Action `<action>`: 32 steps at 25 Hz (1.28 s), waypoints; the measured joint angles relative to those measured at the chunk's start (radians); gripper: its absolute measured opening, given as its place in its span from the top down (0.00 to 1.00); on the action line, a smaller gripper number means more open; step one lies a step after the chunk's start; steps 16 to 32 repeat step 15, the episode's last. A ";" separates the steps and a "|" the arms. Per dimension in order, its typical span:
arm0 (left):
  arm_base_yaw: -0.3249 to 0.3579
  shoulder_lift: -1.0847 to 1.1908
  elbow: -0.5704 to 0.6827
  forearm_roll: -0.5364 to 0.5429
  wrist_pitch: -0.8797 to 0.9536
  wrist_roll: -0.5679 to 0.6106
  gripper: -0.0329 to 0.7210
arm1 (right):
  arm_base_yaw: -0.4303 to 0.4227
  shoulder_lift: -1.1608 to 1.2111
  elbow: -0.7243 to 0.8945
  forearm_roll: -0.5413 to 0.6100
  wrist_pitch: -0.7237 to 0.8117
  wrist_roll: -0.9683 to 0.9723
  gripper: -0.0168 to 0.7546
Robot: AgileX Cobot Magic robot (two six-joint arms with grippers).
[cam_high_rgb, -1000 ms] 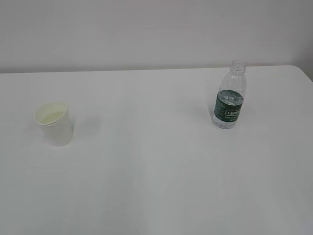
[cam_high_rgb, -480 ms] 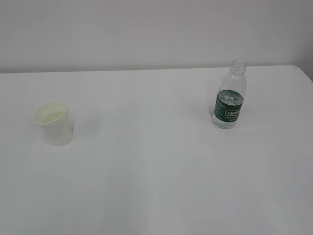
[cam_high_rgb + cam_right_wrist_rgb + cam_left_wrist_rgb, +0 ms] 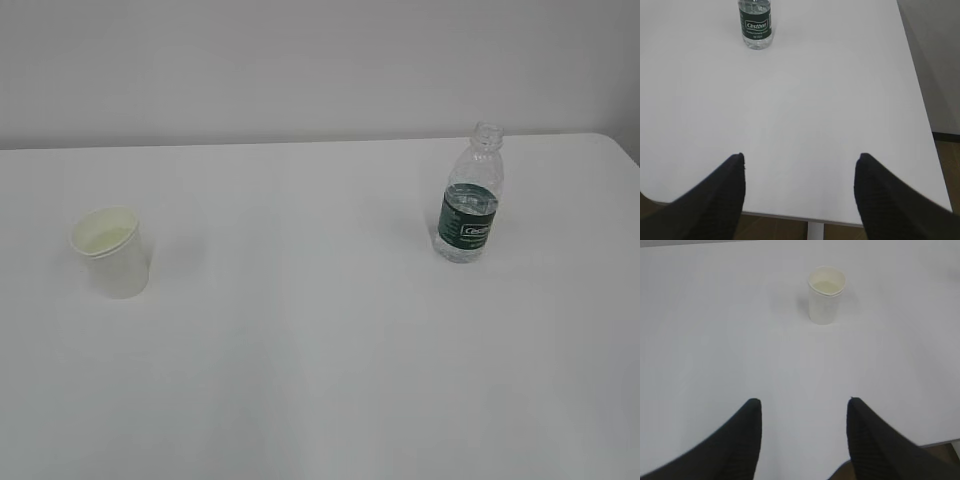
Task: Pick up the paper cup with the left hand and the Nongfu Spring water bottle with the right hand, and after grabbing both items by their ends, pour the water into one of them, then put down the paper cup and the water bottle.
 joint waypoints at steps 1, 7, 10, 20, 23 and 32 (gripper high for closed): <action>0.000 0.000 0.000 0.000 0.000 0.000 0.44 | 0.000 0.000 0.000 0.000 -0.001 0.000 0.30; 0.000 0.000 0.000 0.000 0.000 0.000 0.44 | 0.000 0.000 0.000 0.000 -0.002 0.000 0.30; 0.000 0.000 0.000 0.000 0.000 0.000 0.44 | 0.000 0.000 0.000 0.000 -0.002 0.000 0.30; 0.000 0.000 0.000 0.000 0.000 0.000 0.44 | 0.000 0.000 0.000 0.000 -0.002 -0.001 0.30; 0.000 0.000 0.000 0.000 0.000 0.000 0.44 | 0.000 0.000 0.000 0.000 -0.002 -0.001 0.30; 0.000 0.000 0.000 0.000 0.000 0.000 0.44 | 0.000 0.000 0.000 0.000 -0.002 -0.001 0.30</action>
